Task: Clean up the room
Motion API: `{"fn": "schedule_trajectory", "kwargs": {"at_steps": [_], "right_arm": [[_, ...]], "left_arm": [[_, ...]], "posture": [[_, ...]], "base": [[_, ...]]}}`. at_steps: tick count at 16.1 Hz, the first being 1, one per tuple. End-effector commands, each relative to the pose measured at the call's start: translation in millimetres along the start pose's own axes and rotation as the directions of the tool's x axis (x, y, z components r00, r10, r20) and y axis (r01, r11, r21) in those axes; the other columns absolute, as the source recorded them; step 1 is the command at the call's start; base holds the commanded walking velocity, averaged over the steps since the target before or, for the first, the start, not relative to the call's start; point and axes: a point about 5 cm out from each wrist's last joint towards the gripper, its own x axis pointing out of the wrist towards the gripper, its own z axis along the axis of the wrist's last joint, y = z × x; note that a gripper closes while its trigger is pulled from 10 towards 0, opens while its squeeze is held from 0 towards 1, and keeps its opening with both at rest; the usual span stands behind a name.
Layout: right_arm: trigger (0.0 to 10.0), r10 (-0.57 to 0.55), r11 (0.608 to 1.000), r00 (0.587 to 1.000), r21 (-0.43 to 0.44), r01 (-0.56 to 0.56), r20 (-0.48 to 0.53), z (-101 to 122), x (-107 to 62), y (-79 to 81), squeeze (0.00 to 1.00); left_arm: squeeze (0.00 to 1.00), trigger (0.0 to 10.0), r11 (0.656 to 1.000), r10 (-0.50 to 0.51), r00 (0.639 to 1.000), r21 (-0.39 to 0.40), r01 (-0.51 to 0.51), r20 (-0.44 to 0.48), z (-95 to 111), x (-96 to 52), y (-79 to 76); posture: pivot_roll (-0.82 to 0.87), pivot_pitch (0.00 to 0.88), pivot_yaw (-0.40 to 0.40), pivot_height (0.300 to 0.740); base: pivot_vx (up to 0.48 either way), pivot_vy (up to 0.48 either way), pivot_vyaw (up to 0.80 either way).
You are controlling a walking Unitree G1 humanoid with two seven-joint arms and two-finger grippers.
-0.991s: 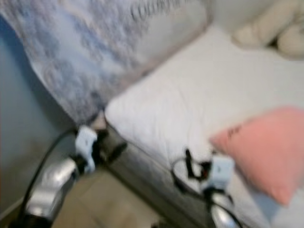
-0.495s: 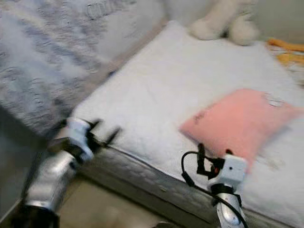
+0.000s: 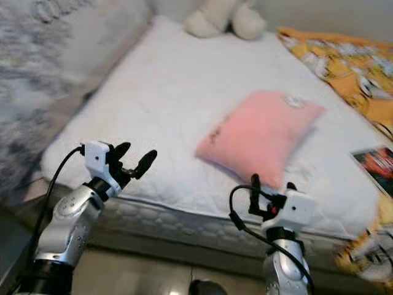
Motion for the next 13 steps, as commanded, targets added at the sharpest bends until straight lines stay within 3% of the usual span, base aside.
{"fn": "schedule_trajectory", "kwargs": {"at_steps": [1,2,7,10,13], "right_arm": [[10.0,0.028,0.999,0.999,-0.014,-0.029,-0.029,-4,1.1,3.7,0.00],[10.0,0.049,0.997,0.998,-0.049,-0.051,-0.045,-6,1.5,6.9,0.00],[10.0,0.070,0.996,0.996,-0.057,-0.073,-0.060,-7,9.3,10.1,0.00],[10.0,0.065,0.995,0.997,-0.072,-0.068,-0.044,-2,15.5,7.3,0.00],[10.0,0.080,0.995,0.996,-0.061,-0.082,-0.033,-1,17.6,10.5,0.00]], "left_arm": [[0.00,10.0,1.000,-0.009,1.000,0.027,0.009,-0.009,1,1.7,-3.9],[0.00,10.0,0.999,-0.005,1.000,0.033,0.006,-0.020,-1,0.7,-4.5],[0.00,10.0,0.998,0.037,0.999,0.041,-0.037,-0.001,-2,-1.4,-10.3],[0.00,10.0,0.992,0.114,0.993,0.049,-0.114,-0.001,-5,-1.6,-8.8],[0.00,10.0,0.983,0.183,0.983,0.001,-0.183,-0.003,-7,4.1,-5.8]], "posture": [[-0.01,0.000,-0.012,0.726],[-0.01,0.000,-0.012,0.726],[-0.01,0.000,-0.013,0.726],[0.00,0.000,-0.015,0.726],[-0.01,0.000,-0.024,0.726]], "base": [[0.000,0.000,-0.68],[0.000,-0.281,0.00],[0.000,-0.480,0.00],[0.000,-0.466,0.00],[0.000,-0.436,0.00]]}}
